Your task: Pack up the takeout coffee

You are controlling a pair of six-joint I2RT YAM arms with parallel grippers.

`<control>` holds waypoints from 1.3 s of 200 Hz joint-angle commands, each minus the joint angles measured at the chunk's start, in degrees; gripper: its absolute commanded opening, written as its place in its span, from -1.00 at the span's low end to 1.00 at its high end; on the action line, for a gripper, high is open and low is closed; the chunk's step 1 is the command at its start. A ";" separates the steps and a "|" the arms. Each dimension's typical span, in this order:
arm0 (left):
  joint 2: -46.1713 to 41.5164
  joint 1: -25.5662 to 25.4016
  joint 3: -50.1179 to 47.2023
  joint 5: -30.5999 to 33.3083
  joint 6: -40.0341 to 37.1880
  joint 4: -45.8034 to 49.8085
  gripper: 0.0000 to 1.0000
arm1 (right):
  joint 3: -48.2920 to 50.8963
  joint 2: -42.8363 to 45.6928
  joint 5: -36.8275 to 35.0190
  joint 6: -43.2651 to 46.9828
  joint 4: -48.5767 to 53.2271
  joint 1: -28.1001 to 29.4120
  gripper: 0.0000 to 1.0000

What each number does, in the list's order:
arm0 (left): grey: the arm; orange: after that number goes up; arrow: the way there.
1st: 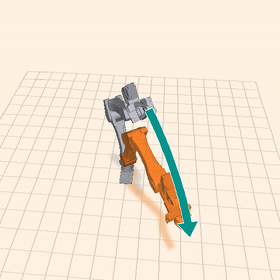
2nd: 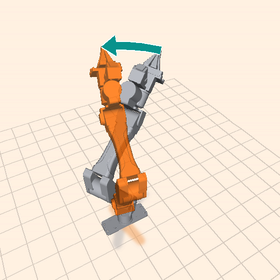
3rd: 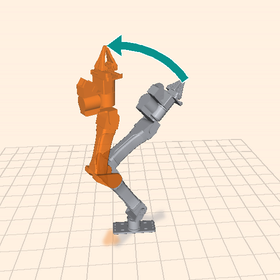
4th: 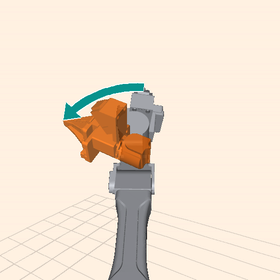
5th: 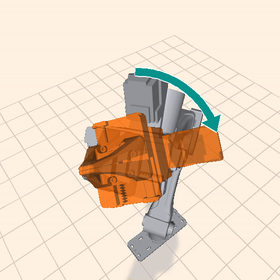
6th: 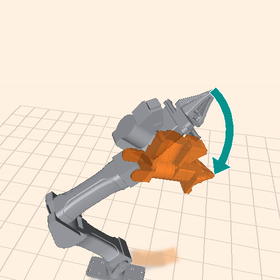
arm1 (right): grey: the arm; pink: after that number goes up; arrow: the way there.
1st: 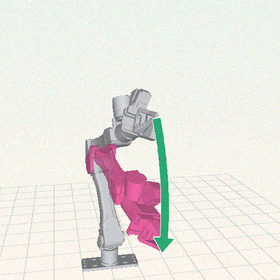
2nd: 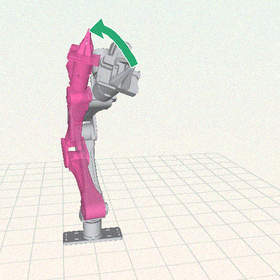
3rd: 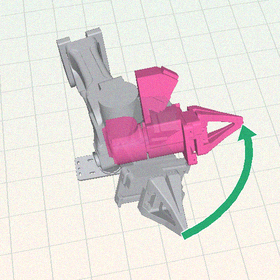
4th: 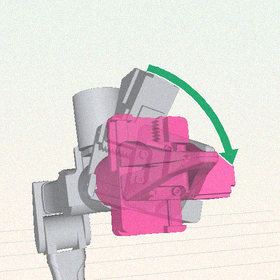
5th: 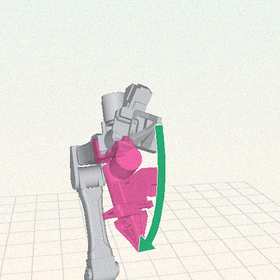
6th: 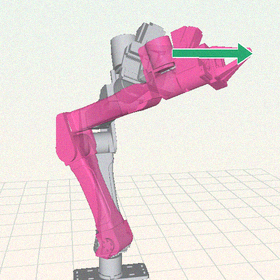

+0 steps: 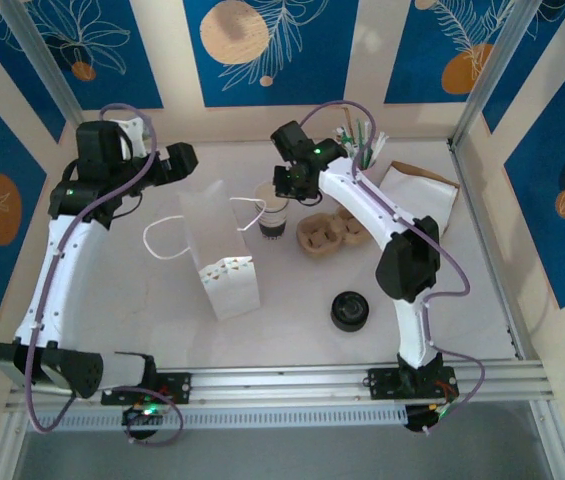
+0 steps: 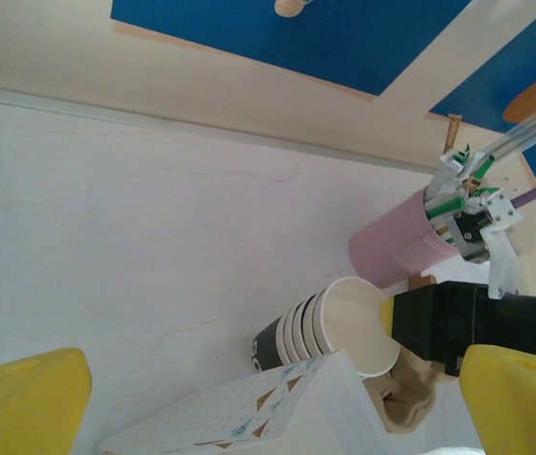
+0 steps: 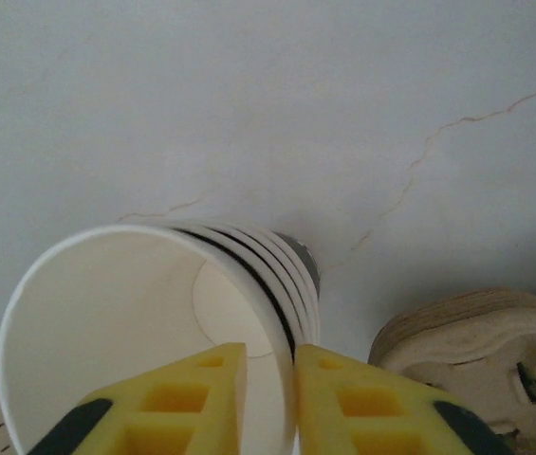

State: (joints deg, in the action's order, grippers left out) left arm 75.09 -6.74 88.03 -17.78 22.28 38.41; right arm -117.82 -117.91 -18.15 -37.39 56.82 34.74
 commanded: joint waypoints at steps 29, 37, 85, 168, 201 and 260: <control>1.44 -1.11 2.41 -3.38 -1.98 0.47 1.00 | -2.49 -0.40 1.19 0.49 1.81 -0.37 -0.86; 1.60 -1.22 2.41 -3.48 -1.97 0.50 1.00 | -2.66 -0.34 1.19 0.55 1.98 -0.37 -0.91; 1.68 -1.78 2.50 -3.40 -1.98 0.65 1.00 | -3.40 1.23 1.10 0.23 2.00 -0.38 -1.00; 0.31 -2.13 2.66 -3.22 -1.64 1.30 1.00 | -2.97 6.73 2.60 0.64 -0.21 -0.16 -1.00; -0.73 -2.59 3.65 -3.82 -0.97 1.88 1.00 | -2.55 10.34 2.95 0.81 -0.13 -0.20 -1.00; -5.16 -7.68 7.71 -3.28 -0.49 3.77 1.00 | 6.25 24.65 2.87 2.27 0.12 0.15 -1.00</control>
State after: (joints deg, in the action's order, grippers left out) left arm 73.28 -11.70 92.40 -20.14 21.96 41.08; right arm -116.38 -100.55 -16.08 -36.38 56.66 34.59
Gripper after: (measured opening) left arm 0.998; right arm 0.056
